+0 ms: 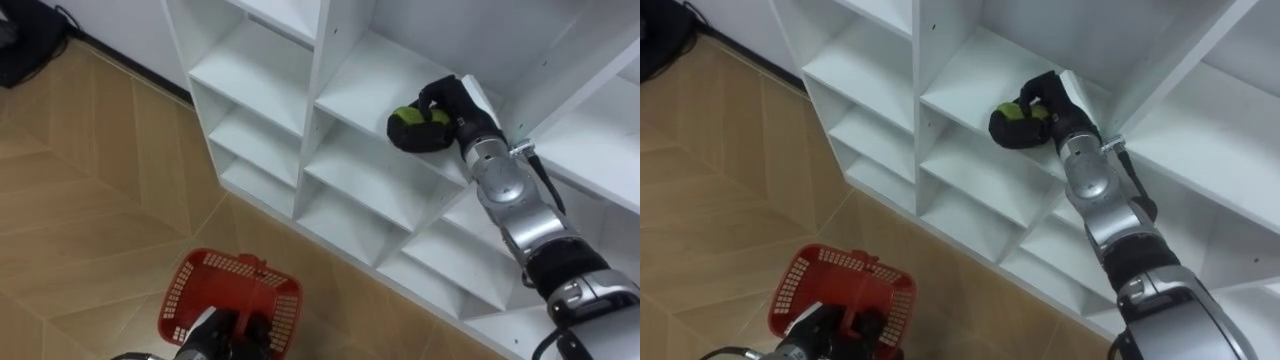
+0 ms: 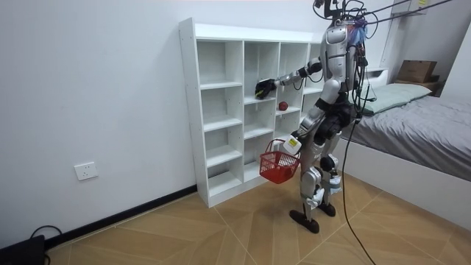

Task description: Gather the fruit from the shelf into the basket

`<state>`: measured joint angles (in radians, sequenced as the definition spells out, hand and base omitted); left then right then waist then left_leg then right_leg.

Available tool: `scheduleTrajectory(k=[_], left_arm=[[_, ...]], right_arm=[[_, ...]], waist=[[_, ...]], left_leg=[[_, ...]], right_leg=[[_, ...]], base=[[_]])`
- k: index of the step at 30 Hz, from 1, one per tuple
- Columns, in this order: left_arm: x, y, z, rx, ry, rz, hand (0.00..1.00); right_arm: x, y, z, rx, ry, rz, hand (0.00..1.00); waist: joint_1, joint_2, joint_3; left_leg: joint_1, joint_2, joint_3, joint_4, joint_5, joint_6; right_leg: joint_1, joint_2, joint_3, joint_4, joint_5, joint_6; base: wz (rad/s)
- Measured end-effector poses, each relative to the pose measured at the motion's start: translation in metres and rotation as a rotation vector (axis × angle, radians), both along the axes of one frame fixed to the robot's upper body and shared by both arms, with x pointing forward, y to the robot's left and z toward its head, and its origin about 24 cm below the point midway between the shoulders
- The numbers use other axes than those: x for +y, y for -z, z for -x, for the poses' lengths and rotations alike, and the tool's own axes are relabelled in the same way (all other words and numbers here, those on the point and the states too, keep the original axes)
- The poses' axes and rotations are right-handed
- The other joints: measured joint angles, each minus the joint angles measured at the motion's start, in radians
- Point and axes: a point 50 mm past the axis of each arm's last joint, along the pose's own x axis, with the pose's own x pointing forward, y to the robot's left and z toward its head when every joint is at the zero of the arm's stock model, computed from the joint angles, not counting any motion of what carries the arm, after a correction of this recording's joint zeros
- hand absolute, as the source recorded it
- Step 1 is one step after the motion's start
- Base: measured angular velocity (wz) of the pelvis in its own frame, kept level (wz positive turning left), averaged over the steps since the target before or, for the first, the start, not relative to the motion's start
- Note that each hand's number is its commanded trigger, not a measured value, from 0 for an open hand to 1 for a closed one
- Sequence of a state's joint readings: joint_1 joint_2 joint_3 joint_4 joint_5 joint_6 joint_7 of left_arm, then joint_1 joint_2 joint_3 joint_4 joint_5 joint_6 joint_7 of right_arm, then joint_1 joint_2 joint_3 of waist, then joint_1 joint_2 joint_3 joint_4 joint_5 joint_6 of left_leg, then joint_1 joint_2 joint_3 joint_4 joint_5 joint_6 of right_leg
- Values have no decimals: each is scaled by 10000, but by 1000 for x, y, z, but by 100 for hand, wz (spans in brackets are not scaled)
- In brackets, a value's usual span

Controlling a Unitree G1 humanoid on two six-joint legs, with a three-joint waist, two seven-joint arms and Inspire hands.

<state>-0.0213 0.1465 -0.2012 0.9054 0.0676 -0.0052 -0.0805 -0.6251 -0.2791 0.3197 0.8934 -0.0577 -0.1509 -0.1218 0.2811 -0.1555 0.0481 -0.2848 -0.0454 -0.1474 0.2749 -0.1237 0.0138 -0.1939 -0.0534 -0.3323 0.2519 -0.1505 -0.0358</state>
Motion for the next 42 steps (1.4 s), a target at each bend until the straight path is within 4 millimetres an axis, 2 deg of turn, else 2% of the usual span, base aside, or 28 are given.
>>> scheduleTrajectory(k=[17,24,28,36,37,39,42], left_arm=[[0,-1,-3,-40,-20,128,100],[3,-1,-6,61,-18,18,100],[1,-1,-8,27,-35,87,100],[-1,0,-8,100,-8,107,100],[-1,0,-7,119,7,89,100],[0,1,-6,155,-26,80,100],[0,1,-5,167,-56,80,100]], right_arm=[[2,-1,0,-33,-90,-101,100],[5,4,4,91,-265,-133,100],[11,7,14,-4,-553,-365,100],[29,9,29,-4,-1722,-632,100],[31,12,32,72,-1874,-526,100],[34,14,40,96,-2149,-638,100],[37,15,50,77,-2465,-797,100]], waist=[[-58,-18,-16],[-59,87,-18],[-112,146,-60],[-617,221,-110],[-650,265,-133],[-850,411,-248],[-963,491,-300]], left_leg=[[32,7,51,49,4,10],[351,20,99,-132,2,13],[523,89,177,-241,-2,21],[601,115,287,-242,-5,26],[677,123,315,-244,-9,29],[779,130,347,-259,-18,38],[1103,155,454,-418,-12,36]], right_leg=[[14,33,194,-66,16,18],[281,39,205,-154,26,31],[378,22,228,-176,23,38],[482,32,322,-284,34,46],[555,27,334,-291,34,46],[649,36,339,-292,34,47],[853,25,460,-309,32,48]], base=[[0],[-1],[-3],[-2],[-4],[-3],[-14]])
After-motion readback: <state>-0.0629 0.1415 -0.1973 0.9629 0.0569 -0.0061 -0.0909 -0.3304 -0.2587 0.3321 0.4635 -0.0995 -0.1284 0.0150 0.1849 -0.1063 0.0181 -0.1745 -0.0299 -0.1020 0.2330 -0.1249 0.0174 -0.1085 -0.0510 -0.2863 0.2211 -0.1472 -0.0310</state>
